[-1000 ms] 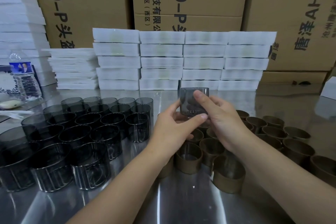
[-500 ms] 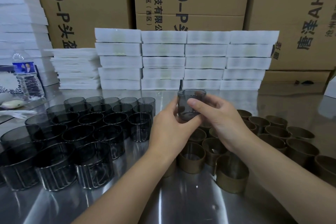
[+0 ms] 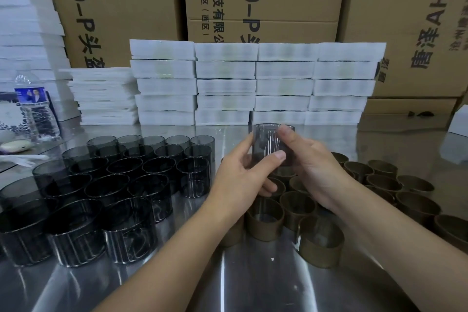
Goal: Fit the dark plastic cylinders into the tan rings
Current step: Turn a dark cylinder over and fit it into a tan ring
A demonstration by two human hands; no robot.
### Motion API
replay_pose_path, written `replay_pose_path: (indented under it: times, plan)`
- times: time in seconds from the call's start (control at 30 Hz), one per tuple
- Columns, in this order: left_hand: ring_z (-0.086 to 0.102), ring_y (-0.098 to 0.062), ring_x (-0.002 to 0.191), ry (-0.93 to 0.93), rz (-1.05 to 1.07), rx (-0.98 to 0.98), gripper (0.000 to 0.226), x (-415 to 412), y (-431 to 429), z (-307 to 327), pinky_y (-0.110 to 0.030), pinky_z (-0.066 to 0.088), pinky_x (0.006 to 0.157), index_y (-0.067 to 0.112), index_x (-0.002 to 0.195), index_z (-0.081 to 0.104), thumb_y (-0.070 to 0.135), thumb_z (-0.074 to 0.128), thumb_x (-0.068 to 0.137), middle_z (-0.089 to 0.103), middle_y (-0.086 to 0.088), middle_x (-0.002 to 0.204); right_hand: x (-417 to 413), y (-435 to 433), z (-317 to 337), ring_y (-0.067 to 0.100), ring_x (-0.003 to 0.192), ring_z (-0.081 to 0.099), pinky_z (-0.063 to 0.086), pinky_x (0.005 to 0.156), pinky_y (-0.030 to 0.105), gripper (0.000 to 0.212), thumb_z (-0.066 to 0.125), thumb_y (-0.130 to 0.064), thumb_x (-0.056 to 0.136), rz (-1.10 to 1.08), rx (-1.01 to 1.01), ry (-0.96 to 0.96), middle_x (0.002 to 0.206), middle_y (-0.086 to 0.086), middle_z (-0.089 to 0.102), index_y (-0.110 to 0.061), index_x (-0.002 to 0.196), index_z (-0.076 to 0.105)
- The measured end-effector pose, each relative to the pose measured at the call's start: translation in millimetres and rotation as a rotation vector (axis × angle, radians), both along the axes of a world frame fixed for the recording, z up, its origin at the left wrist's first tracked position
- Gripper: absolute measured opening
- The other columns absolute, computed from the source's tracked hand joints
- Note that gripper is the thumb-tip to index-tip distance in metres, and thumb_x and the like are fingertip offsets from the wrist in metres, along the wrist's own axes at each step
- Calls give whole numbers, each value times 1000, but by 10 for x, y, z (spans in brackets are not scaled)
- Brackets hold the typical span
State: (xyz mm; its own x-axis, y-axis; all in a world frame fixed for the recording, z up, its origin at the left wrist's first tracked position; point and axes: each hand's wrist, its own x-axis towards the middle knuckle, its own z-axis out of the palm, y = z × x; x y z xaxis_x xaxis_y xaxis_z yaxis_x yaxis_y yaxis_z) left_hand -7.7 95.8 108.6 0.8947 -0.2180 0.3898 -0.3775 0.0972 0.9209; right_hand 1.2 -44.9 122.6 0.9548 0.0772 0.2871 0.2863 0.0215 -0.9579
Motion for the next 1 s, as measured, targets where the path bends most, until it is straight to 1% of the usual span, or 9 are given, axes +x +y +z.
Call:
replay_pose_path:
  times: [0.1,0.2,0.27,0.43,0.57,0.7,0.83,0.9,1.0]
  plan:
    - [62,-13,51,84,-101,-52,37,22,8,-11,-23,53,50,27,125,61,26,69,89,74,7,85,-2,4,5,23,98,69,45,103,48,60,68,-66,58,39,22,18,100,10,75,-18,91,79]
    - [62,-13,53,131,-199,-115,36,52,14,-45,-23,53,50,27,115,65,33,68,80,73,4,89,-3,13,19,12,88,71,52,82,28,53,63,-65,59,93,71,31,97,1,76,-22,86,79]
    - [62,-13,54,145,-234,-142,36,57,11,-52,-23,52,50,28,113,65,35,65,78,72,4,88,-3,15,26,11,86,71,51,75,23,57,63,-66,58,106,96,48,96,1,76,-20,89,78]
    - [67,-9,64,49,-110,-55,35,56,-22,-50,-23,55,51,34,110,66,39,67,75,73,10,80,-22,57,21,16,87,71,45,83,34,62,70,-74,57,5,48,30,94,5,76,-20,86,79]
    - [65,0,65,-38,-9,-29,26,63,-39,-86,-19,52,51,33,100,64,26,77,80,70,15,73,-48,92,6,17,76,72,49,70,27,60,76,-69,52,-83,15,-34,86,6,76,-16,80,78]
    - [62,6,63,-137,98,18,34,60,-38,-116,-13,48,57,48,100,61,25,77,81,72,19,79,-48,90,-8,12,73,73,54,59,16,47,73,-62,47,-182,30,-122,79,2,76,-22,71,77]
    - [62,7,61,-140,159,74,45,58,-49,-121,-18,47,62,49,117,56,32,77,81,72,22,84,-34,92,-31,8,73,72,51,59,13,41,71,-65,50,-214,3,-178,78,-3,76,-31,72,77]
    - [61,4,58,-98,149,38,59,68,-50,-108,-14,45,57,37,134,53,30,78,81,73,17,84,-22,91,-42,7,72,72,50,57,12,42,70,-65,51,-216,14,-179,77,-2,76,-29,71,77]
    - [57,-4,55,-59,114,-15,66,62,-31,-82,-13,43,49,26,140,52,25,79,80,74,11,86,-4,89,-46,4,72,71,49,56,10,46,69,-67,51,-229,23,-167,77,-4,76,-26,70,76]
